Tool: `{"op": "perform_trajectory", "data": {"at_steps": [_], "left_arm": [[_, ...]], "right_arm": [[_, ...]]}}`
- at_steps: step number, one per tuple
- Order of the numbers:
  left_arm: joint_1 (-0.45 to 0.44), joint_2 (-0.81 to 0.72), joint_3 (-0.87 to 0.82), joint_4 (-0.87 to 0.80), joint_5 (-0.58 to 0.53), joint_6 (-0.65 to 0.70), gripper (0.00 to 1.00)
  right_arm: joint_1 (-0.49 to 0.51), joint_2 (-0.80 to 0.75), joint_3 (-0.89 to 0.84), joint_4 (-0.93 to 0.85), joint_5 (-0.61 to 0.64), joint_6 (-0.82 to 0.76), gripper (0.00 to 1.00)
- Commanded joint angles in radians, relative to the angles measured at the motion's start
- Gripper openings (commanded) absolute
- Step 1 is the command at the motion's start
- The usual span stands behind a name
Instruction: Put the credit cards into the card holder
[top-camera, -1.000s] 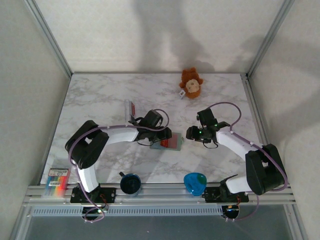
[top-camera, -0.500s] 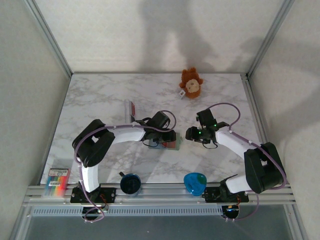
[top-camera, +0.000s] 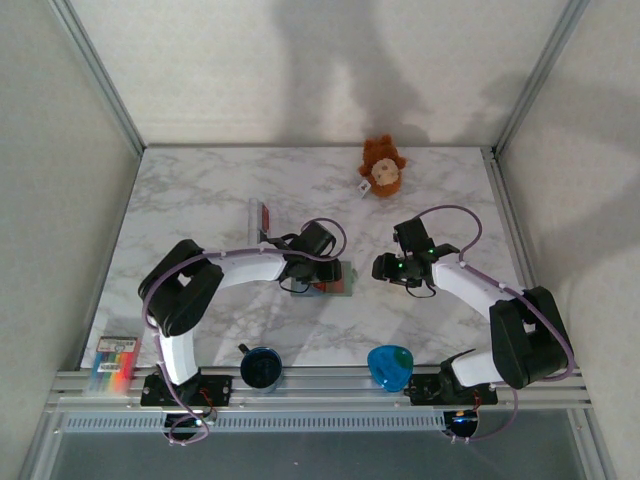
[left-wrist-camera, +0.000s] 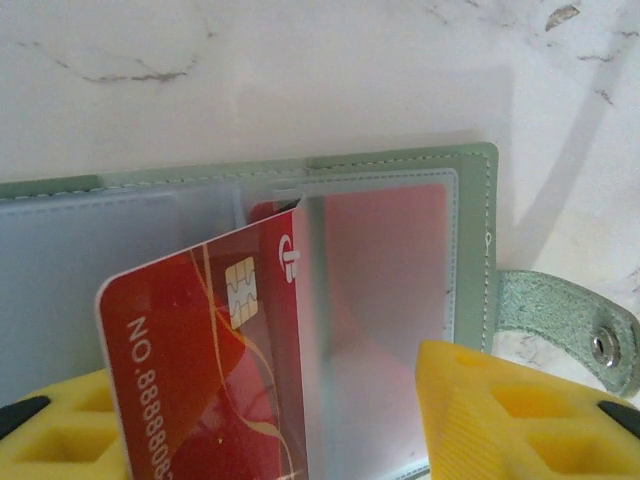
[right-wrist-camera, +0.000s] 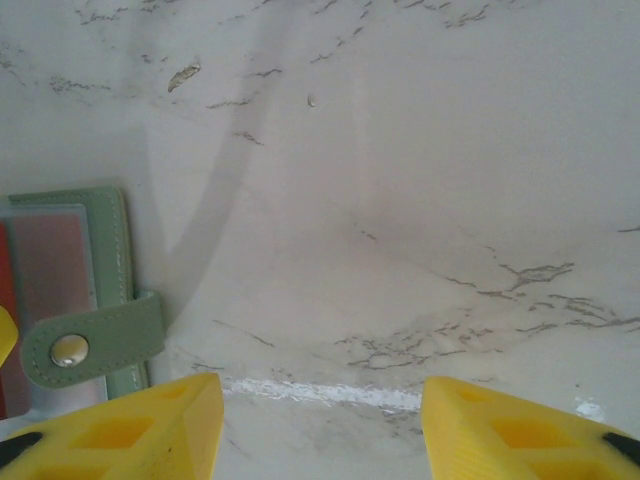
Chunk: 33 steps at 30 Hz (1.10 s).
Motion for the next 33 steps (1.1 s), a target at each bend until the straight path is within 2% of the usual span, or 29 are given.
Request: {"op": "perform_trajectory", "data": {"at_steps": [1,13,23,33], "left_arm": [[0.01,-0.025,0.027,-0.084,-0.078,0.023,0.52],[0.01,-0.081,0.031,-0.109,-0.109,-0.004,0.53],[0.013,-0.035,0.049,-0.13,-0.091,0.012,0.52],[0.026,-0.056,0.019,-0.127,-0.105,0.013,0.52]], "right_arm": [[0.007,-0.021,-0.009,-0.025,-0.005,-0.002,0.55],[0.016,0.019,0.003,0.004,-0.054,-0.008,0.55],[0.024,0.043,0.015,0.006,-0.057,-0.015,0.55],[0.034,0.074,0.033,0.018,-0.084,-0.016,0.55]]}}
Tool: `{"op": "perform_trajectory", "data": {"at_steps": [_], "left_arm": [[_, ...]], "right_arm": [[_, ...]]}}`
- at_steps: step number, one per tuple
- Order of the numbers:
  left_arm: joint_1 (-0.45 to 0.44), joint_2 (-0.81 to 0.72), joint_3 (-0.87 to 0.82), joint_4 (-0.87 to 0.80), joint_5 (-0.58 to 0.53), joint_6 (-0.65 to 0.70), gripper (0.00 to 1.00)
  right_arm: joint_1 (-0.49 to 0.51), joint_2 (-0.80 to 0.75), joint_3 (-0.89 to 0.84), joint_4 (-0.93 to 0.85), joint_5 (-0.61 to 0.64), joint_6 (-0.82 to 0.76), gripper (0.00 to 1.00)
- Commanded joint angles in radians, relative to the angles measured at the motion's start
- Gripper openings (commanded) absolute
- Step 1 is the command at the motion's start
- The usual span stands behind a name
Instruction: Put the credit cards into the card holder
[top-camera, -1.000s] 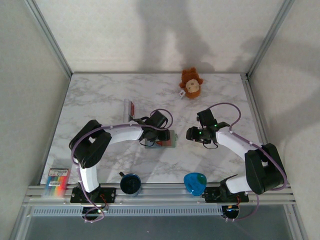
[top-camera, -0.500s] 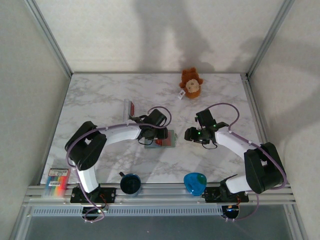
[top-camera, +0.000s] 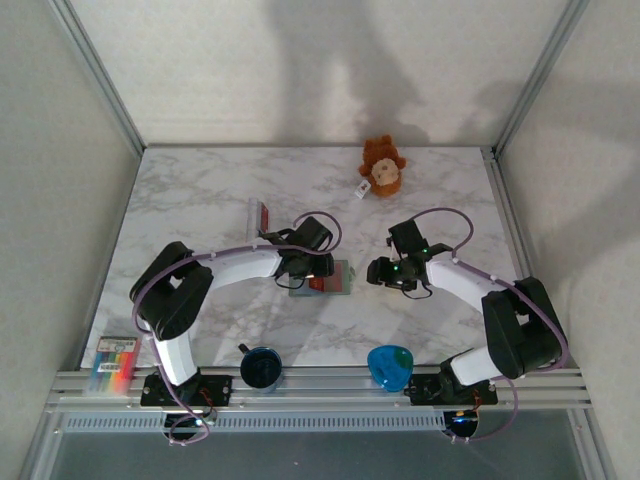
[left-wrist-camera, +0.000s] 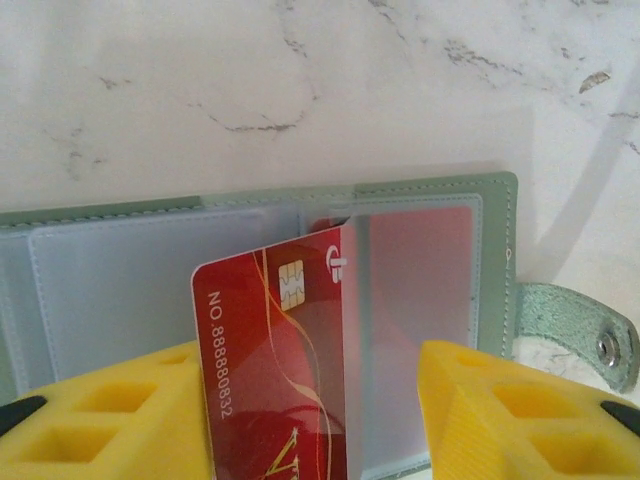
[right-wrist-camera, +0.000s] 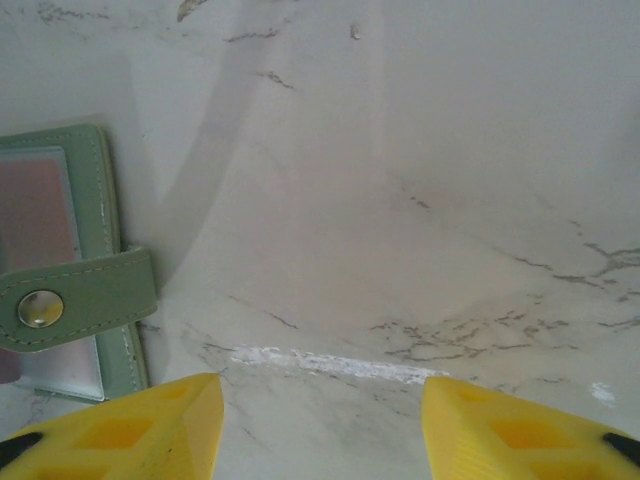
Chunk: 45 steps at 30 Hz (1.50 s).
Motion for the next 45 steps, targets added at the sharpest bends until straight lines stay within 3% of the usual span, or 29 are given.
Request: {"op": "perform_trajectory", "data": {"at_steps": [1,20,24,30,38,41,42,45], "left_arm": [[0.008,-0.006,-0.01,-0.021,-0.012,0.012,0.52],[0.011,0.074,0.002,0.009,0.036,0.007,0.48],[0.011,0.079,-0.017,0.089,0.129,-0.023,0.49],[0.013,0.068,-0.035,0.127,0.207,-0.044,0.5],[0.051,-0.075,-0.137,0.097,0.164,-0.045,0.51],[0.08,-0.134,-0.195,0.113,0.169,-0.047,0.5],[0.092,-0.147,-0.212,0.112,0.174,-0.044,0.5],[0.119,-0.207,-0.264,0.127,0.196,-0.047,0.49]], "right_arm": [[0.01,0.021,0.033,0.006,-0.023,-0.01,0.55],[0.024,0.053,0.013,0.092,-0.121,0.013,0.52],[0.022,0.052,0.021,0.087,-0.116,0.015,0.52],[0.025,0.019,0.019,0.048,-0.049,0.016,0.52],[0.093,-0.02,0.032,0.004,0.131,0.064,0.54],[0.178,-0.004,0.078,-0.048,0.287,0.106,0.62],[0.209,0.004,0.091,-0.056,0.328,0.123,0.76],[0.277,0.029,0.123,-0.021,0.356,0.128,0.91]]}}
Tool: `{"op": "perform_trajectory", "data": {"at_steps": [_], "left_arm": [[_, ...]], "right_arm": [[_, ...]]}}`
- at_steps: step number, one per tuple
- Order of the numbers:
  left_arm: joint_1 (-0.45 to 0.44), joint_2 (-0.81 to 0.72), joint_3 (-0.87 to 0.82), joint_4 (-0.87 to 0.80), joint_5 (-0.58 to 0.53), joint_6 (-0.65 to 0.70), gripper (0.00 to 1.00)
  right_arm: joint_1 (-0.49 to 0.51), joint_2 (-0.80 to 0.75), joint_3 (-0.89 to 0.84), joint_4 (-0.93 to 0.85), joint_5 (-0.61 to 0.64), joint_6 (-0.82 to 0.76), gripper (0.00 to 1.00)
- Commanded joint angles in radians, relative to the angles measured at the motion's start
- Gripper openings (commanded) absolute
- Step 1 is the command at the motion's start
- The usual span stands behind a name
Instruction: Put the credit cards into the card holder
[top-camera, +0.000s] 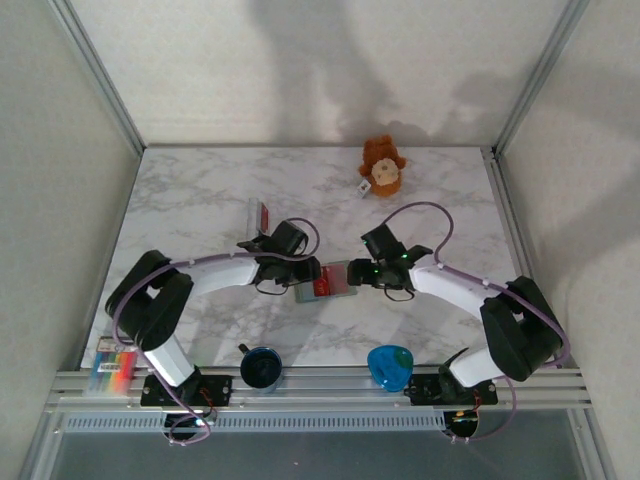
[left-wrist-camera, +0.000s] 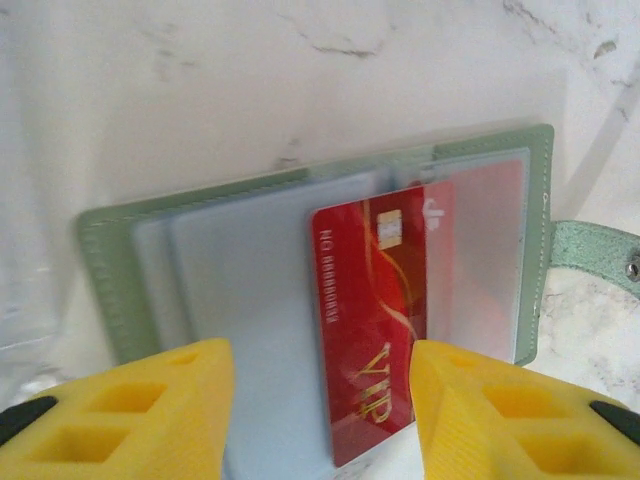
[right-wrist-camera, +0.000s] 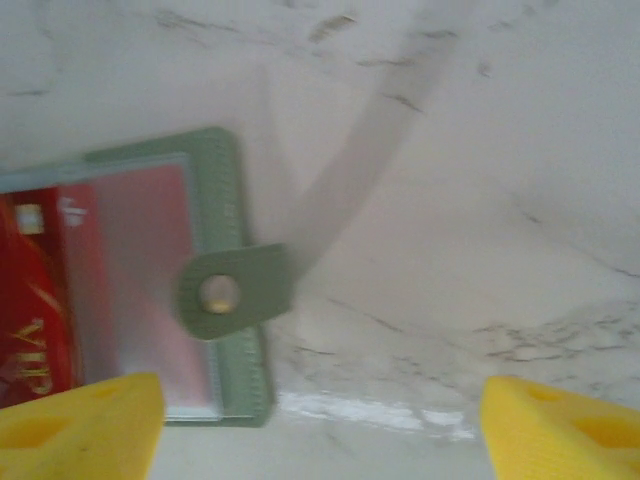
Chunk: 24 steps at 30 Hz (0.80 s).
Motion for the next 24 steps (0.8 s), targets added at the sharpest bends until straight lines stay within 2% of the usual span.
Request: {"op": "perform_trajectory", "data": {"at_steps": [1,6,11,16,24], "left_arm": [[0.028,-0.087,-0.061,0.001,0.019,-0.013,0.48],[0.068,-0.199,-0.109,-0.037,0.016,0.0,0.47],[0.126,-0.307,-0.182,-0.036,0.034,-0.002,0.45],[0.155,-0.392,-0.2,-0.063,0.041,0.003,0.45],[0.167,-0.443,-0.218,-0.067,0.046,0.016,0.45]], "right_arm": [[0.066,0.034,0.062,0.003,0.121,0.026,0.99],[0.175,0.116,0.161,-0.01,0.171,-0.058,0.99],[0.265,0.276,0.299,-0.074,0.239,-0.148,0.99],[0.271,0.365,0.364,-0.098,0.247,-0.159,0.99],[0.269,0.439,0.389,-0.161,0.283,-0.13,0.97]]}}
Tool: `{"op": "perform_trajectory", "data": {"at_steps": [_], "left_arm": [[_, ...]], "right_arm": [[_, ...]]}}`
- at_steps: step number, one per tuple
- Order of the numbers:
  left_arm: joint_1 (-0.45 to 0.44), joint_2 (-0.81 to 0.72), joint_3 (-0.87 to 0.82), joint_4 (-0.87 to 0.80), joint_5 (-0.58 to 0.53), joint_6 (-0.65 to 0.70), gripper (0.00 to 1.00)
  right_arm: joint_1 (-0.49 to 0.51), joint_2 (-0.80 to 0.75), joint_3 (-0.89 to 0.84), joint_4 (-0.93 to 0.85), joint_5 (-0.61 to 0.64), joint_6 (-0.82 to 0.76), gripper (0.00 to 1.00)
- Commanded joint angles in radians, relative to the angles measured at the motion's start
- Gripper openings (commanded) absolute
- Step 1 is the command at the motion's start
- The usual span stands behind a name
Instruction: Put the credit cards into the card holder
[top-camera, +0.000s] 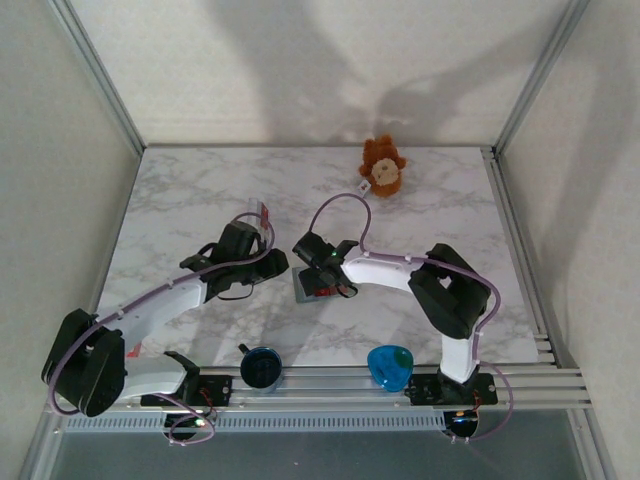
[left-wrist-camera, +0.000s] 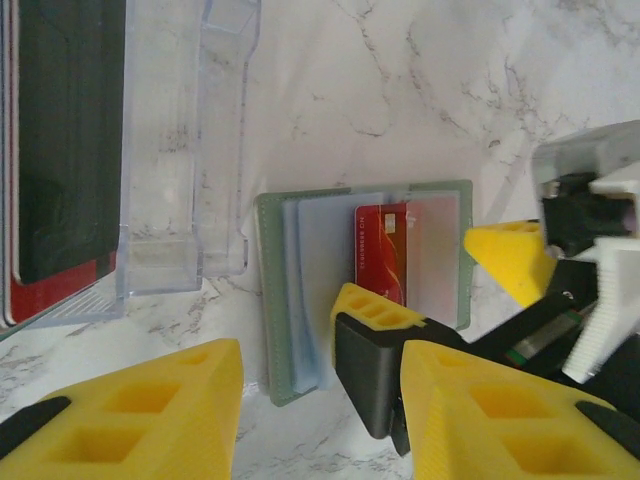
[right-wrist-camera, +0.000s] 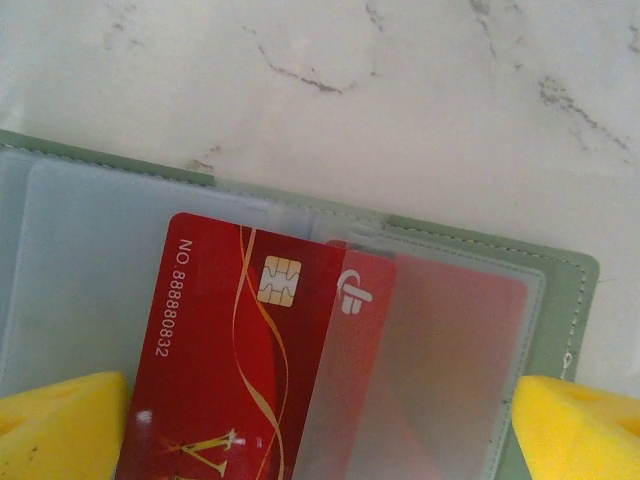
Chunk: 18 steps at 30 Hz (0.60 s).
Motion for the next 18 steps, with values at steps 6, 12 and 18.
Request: {"op": "perform_trajectory", "data": {"at_steps": [6,12,18], "left_arm": [[0.011,-0.026,-0.025,0.0,0.059,0.018,0.45],[0.008,-0.03,-0.022,0.012,0.082,0.014,0.44],[-0.02,-0.029,-0.026,0.065,0.122,-0.021,0.38]], "right_arm": [[-0.012,-0.027,-0.028,-0.044,0.035,0.024,0.85],[-0.042,-0.036,-0.057,-0.029,-0.014,0.026,0.74],[-0.042,-0.071,-0.074,-0.016,-0.047,0.026,0.75]]}}
